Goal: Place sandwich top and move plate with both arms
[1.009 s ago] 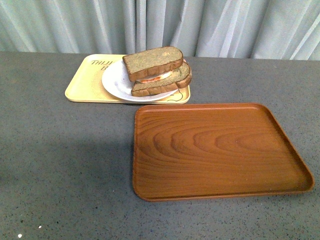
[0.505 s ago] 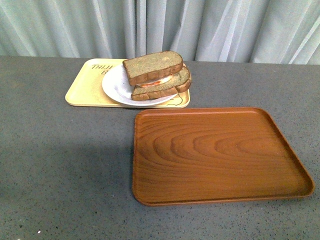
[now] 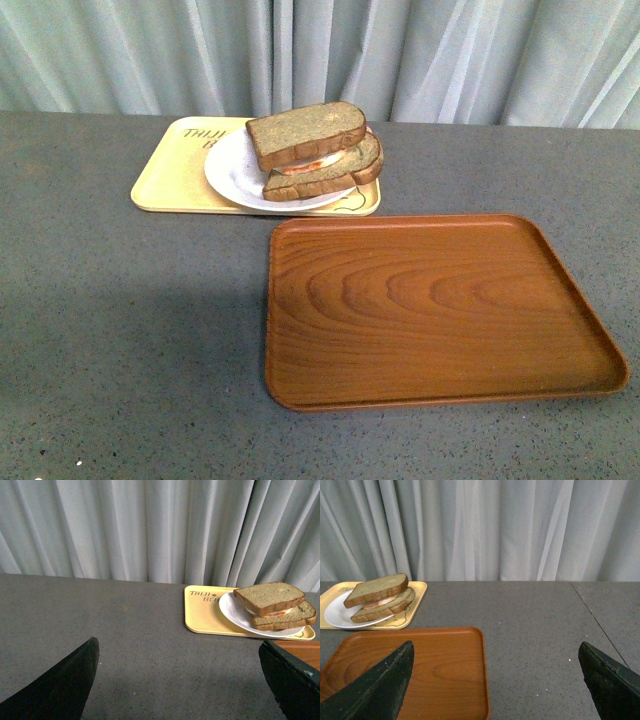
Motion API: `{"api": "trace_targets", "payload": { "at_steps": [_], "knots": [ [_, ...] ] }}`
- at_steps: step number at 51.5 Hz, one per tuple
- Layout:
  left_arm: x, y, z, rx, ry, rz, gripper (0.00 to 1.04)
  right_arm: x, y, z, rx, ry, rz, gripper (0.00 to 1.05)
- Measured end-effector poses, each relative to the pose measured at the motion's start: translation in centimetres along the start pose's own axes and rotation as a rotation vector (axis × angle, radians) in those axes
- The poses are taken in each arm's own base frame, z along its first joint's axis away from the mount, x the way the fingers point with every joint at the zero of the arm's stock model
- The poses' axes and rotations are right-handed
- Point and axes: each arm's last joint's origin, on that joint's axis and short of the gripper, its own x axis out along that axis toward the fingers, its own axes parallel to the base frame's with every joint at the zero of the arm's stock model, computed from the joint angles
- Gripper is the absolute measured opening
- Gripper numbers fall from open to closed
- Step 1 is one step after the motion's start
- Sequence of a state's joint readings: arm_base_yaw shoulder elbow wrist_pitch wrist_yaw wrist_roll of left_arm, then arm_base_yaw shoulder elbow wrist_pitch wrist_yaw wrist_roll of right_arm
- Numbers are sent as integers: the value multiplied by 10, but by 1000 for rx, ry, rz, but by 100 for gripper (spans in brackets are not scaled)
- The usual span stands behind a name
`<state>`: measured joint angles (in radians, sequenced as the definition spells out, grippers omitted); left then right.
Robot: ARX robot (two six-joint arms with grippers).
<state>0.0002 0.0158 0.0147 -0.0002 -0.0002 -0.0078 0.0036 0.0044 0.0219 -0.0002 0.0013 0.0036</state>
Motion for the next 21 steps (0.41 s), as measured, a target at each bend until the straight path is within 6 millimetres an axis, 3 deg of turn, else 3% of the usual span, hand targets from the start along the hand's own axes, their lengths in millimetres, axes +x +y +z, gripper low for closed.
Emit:
{"api": "trace_targets", "payload": {
  "at_steps": [21],
  "knots": [
    [0,0,0,0,0,0,96,0,0,0,0,0,0,96]
  ]
}}
